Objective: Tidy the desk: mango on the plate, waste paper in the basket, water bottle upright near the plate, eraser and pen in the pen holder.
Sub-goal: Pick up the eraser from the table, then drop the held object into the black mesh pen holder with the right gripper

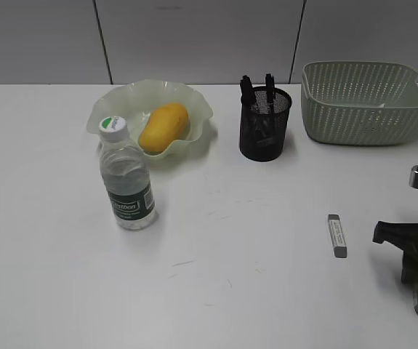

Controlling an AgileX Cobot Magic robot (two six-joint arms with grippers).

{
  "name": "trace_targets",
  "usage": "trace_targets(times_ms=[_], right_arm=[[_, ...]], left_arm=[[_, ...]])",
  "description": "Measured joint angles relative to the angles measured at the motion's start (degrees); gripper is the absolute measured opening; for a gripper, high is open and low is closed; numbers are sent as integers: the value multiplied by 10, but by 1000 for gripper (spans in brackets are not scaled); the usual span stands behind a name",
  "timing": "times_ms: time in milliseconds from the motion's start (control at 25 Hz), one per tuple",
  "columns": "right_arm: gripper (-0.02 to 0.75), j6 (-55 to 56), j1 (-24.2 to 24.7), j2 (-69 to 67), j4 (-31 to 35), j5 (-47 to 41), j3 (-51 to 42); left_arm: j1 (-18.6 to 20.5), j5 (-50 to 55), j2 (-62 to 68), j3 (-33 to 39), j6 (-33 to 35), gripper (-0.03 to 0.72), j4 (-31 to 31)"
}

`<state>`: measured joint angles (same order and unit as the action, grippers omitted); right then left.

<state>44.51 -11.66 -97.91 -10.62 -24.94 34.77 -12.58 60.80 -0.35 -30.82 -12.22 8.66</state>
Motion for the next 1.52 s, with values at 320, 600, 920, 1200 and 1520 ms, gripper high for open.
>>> trace_targets(times_ms=[320, 600, 920, 1200, 1520], right_arm=[[164, 0, 0, 32, -36, 88, 0], [164, -108, 3, 111, -139, 532, 50], [164, -159, -1, -96, -168, 605, 250], [165, -138, -39, -177, -237, 622, 289], [494, -171, -50, -195, -244, 579, 293]], left_arm=[[0, 0, 0, 0, 0, 237, -1], [0, 0, 0, 0, 0, 237, -1], [0, 0, 0, 0, 0, 237, 0], [0, 0, 0, 0, 0, 237, 0], [0, 0, 0, 0, 0, 237, 0]])
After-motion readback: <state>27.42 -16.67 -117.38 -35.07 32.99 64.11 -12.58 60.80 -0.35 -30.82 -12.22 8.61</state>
